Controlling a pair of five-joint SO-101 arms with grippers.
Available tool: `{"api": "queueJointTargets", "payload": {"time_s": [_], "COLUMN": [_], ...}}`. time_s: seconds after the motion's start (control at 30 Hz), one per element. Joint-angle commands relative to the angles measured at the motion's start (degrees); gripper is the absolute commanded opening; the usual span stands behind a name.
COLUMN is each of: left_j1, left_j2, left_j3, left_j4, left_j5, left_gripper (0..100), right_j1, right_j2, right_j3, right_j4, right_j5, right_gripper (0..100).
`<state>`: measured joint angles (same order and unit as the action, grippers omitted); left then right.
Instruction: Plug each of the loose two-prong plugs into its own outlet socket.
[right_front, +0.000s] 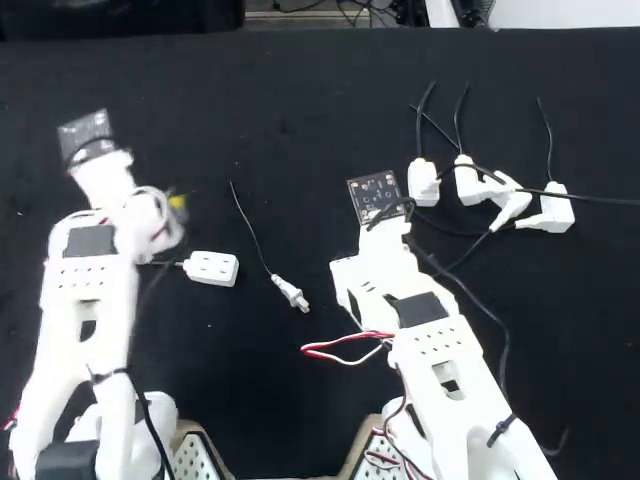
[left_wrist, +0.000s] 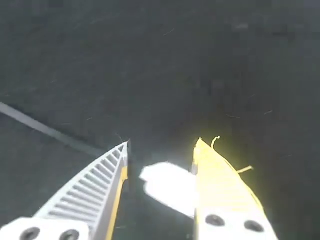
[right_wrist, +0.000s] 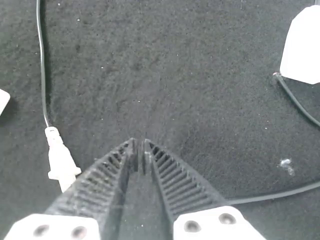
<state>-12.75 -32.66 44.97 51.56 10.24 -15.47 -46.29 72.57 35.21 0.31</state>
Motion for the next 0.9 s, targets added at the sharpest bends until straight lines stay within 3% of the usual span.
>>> {"api": "queueJointTargets", "payload": {"time_s": [0.0,0.17,0.5,0.63,0.87], "left_j1": [-4.4,-7.8,-8.2,-8.2,-8.2], "left_j2": [2.6,8.0,9.8,9.8,9.8], "left_j3": [3.3,9.0,10.6,13.6,14.4], "left_j4": [-1.8,-11.3,-12.5,-17.6,-19.1], "left_j5": [-7.8,-7.1,-6.9,-6.9,-6.9], "left_gripper": [21,21,21,21,21], "right_j1": [0.8,-1.8,-1.9,-4.0,-11.3], "right_j2": [-1.4,-1.3,-1.3,-1.0,7.6], "right_j3": [-1.4,-1.1,-1.6,-7.6,-20.3], "right_j4": [-1.1,-0.9,-0.4,5.5,14.6], "right_j5": [-0.5,-0.4,-0.4,4.7,5.5], "right_gripper": [1.8,1.8,1.8,3.1,6.4]}}
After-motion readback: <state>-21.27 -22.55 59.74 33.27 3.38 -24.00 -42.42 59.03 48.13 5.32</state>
